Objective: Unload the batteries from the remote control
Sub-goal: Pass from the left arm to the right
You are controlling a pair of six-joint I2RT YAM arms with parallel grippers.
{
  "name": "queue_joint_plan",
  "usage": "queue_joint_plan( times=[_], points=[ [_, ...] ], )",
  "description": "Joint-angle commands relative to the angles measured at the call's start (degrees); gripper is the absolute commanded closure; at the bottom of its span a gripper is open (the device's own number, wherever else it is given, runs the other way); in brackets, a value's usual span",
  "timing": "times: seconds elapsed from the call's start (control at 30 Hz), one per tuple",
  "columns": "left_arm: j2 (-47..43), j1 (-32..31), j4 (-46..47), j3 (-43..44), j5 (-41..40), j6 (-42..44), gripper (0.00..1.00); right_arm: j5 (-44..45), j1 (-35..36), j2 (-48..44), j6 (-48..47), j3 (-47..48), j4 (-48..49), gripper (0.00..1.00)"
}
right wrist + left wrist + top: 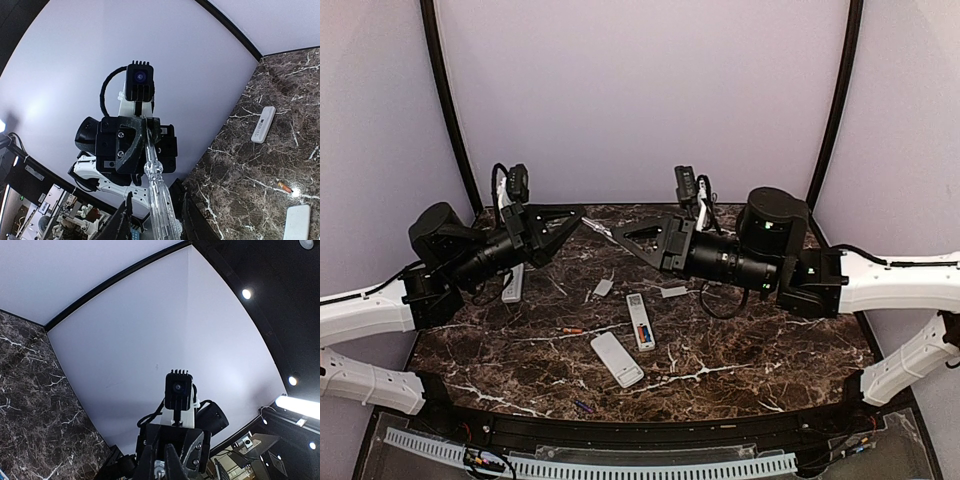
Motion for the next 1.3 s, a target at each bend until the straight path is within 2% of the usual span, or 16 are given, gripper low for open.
queue_joint_plan(
  times=[0.0, 0.37, 0.43, 0.5, 0.57, 0.7, 0.97, 1.03, 1.17, 1.27],
  points=[
    [-0.33, -0.09, 1.72, -0.88, 1.31, 1.07, 1.0, -1.45, -0.65, 0.88, 0.5, 1.52, 2.56, 0.7],
    [-0.19, -0.09, 2.16, -0.75, 1.95, 0.73, 1.0, -1.38, -1.52, 1.05, 1.82, 0.12, 3.11, 0.68],
    [-0.34, -0.07, 2.04, -0.91, 1.94, 0.74, 1.0, -1.03, -1.67, 0.78, 2.04, -0.38, 3.76, 0.74],
    [-0.32, -0.07, 1.99, -1.05, 1.88, 0.83, 1.0, -0.87, -1.77, 0.67, 2.09, -0.42, 3.89, 0.87],
    [-0.17, -0.09, 1.41, -0.73, 2.08, 1.2, 1.0, -0.7, -1.83, 0.59, 1.79, -0.45, 3.62, 0.93],
    [0.97, -0.07, -1.39, 0.82, 3.05, 2.26, 1.0, 2.07, -2.16, -0.65, 0.56, -0.59, -0.24, 1.0],
    [2.06, -0.03, -2.66, 1.39, 3.08, 2.88, 1.0, 5.88, -3.02, -4.02, -1.22, -1.59, -5.82, 1.0],
    [2.13, -0.09, -2.55, 1.55, 3.06, 3.05, 1.0, 5.63, -3.13, -4.03, -1.25, -1.33, -6.76, 0.93],
    [2.07, -0.09, -1.05, 1.5, 2.56, 3.25, 1.0, 3.75, -3.3, -3.47, -0.77, -1.27, -6.29, 0.65],
    [2.29, -0.09, 0.84, 1.38, 2.52, 3.1, 1.0, 1.92, -3.35, -2.66, -0.37, -1.21, -6.01, 0.53]
  ],
)
